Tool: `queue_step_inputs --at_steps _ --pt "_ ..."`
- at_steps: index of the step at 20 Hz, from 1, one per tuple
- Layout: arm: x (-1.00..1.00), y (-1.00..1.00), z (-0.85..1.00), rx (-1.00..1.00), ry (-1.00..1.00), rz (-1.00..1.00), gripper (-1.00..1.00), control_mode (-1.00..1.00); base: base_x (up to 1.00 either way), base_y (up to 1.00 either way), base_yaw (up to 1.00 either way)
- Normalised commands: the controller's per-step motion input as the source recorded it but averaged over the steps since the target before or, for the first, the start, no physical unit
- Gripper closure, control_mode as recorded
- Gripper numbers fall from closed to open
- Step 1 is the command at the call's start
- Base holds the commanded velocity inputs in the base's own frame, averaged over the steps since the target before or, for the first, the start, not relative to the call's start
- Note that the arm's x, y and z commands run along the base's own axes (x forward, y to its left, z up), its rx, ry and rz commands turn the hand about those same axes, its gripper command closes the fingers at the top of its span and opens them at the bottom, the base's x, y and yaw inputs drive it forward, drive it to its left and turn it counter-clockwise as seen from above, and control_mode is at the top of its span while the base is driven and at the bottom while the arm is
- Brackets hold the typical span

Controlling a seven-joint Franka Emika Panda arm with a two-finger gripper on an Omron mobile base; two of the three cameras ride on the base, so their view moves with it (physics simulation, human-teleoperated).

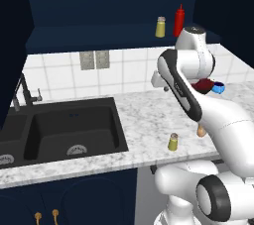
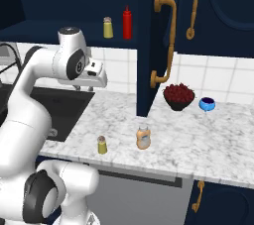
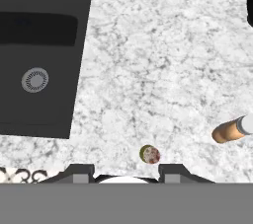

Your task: Put the shaker and condiment bottle from the counter next to their counterparts in the cabinet.

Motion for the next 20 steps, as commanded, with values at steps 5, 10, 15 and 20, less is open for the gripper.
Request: queue_step_inputs --at_steps 5,10,15,20 --pt "-0.11 0.00 0.00 0.00 -0.01 0.00 -1.00 -1.00 0.00 0.00 0.00" --pt "-0.27 0.00 -0.02 0.00 -0.05 0.00 -1.00 -1.00 0.00 0.00 0.00" --pt "-0.32 0.00 -0.12 0.00 -0.12 -0.10 -1.00 -1.00 0.00 0.00 0.00" --pt "-0.30 -0.04 -0.30 0.00 -0.19 -0.19 -1.00 -1.00 0.00 0.00 0.00"
